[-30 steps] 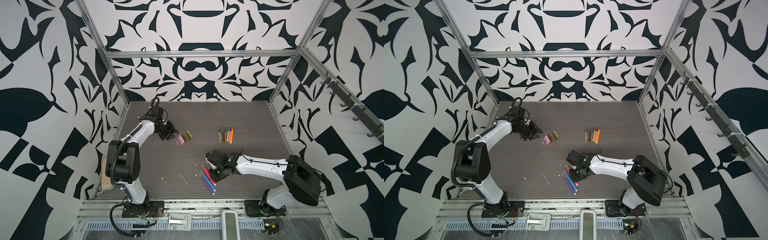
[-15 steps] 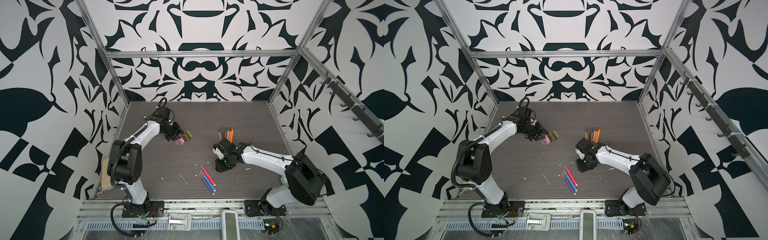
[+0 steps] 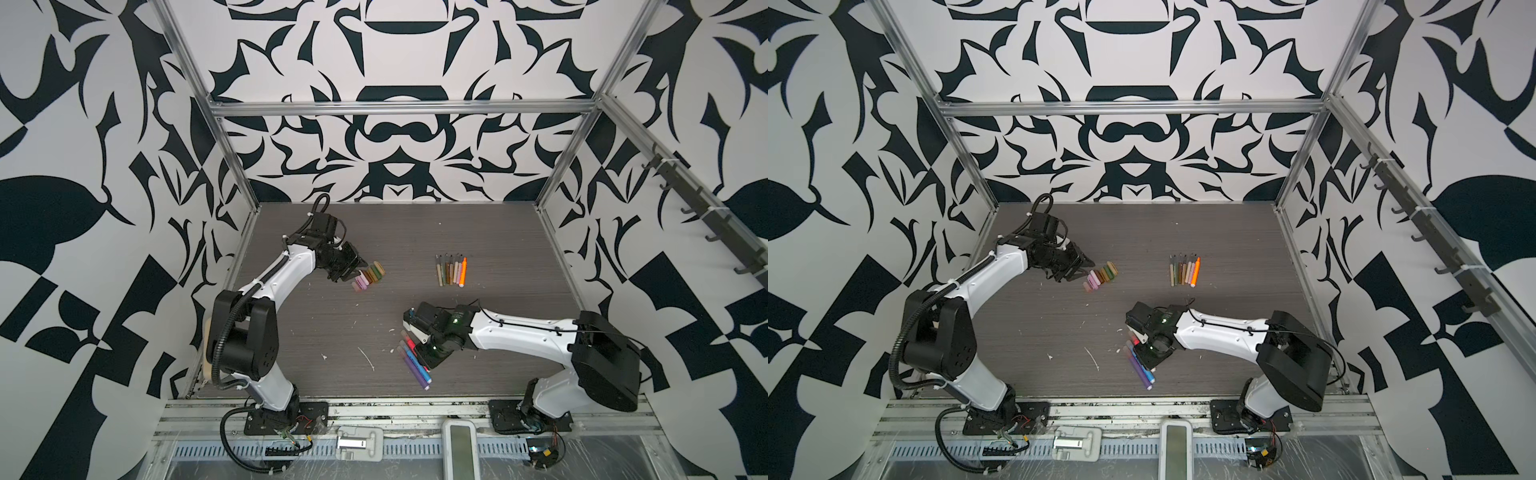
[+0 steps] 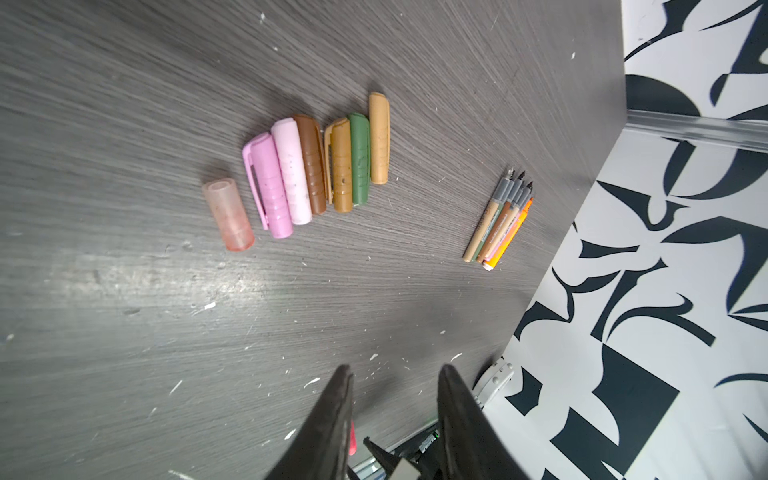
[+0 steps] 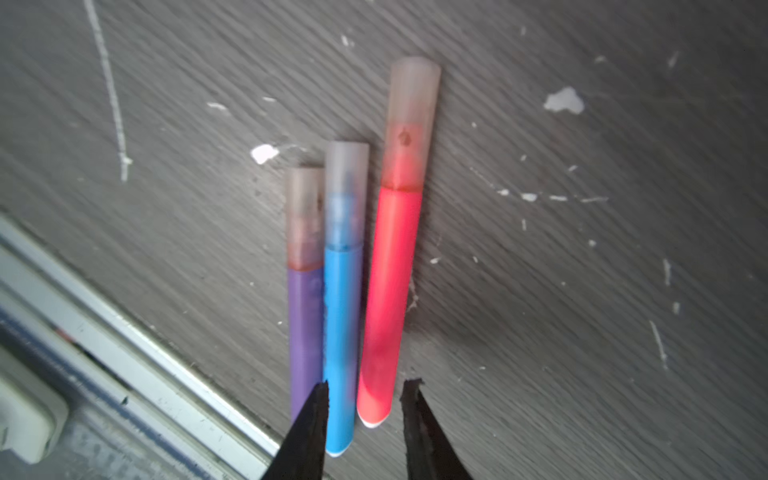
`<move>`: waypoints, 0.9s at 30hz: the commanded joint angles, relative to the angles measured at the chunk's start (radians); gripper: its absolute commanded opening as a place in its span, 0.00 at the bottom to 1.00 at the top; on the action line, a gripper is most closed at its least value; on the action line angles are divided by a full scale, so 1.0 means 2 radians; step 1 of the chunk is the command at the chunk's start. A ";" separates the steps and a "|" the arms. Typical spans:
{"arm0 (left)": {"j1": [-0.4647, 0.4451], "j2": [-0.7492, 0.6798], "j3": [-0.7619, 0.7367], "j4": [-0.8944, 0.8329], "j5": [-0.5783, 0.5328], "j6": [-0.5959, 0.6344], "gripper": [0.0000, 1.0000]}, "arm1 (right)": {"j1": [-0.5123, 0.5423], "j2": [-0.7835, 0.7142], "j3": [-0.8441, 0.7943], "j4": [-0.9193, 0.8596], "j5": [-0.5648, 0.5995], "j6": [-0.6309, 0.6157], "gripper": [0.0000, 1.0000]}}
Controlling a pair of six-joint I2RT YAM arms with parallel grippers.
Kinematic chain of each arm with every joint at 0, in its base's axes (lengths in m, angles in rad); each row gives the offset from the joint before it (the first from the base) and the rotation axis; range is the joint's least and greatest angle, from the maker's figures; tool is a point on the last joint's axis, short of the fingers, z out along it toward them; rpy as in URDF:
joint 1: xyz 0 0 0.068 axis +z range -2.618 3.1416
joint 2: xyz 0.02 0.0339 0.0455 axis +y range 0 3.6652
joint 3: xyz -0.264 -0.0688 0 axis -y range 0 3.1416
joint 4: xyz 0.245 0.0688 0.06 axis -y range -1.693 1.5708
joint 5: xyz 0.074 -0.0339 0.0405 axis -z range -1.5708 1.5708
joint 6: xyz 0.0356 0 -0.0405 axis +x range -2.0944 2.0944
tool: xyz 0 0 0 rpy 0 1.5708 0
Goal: Open the pen caps
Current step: 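Position the right gripper over the pink marker and close on its lower end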
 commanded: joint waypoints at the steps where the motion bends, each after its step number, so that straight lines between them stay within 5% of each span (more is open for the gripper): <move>1: 0.001 -0.022 -0.020 0.003 -0.012 -0.010 0.37 | 0.003 0.004 0.005 -0.006 0.032 0.020 0.32; 27: -0.001 -0.035 -0.019 0.007 -0.025 -0.022 0.37 | 0.002 0.047 0.003 -0.026 0.055 0.030 0.36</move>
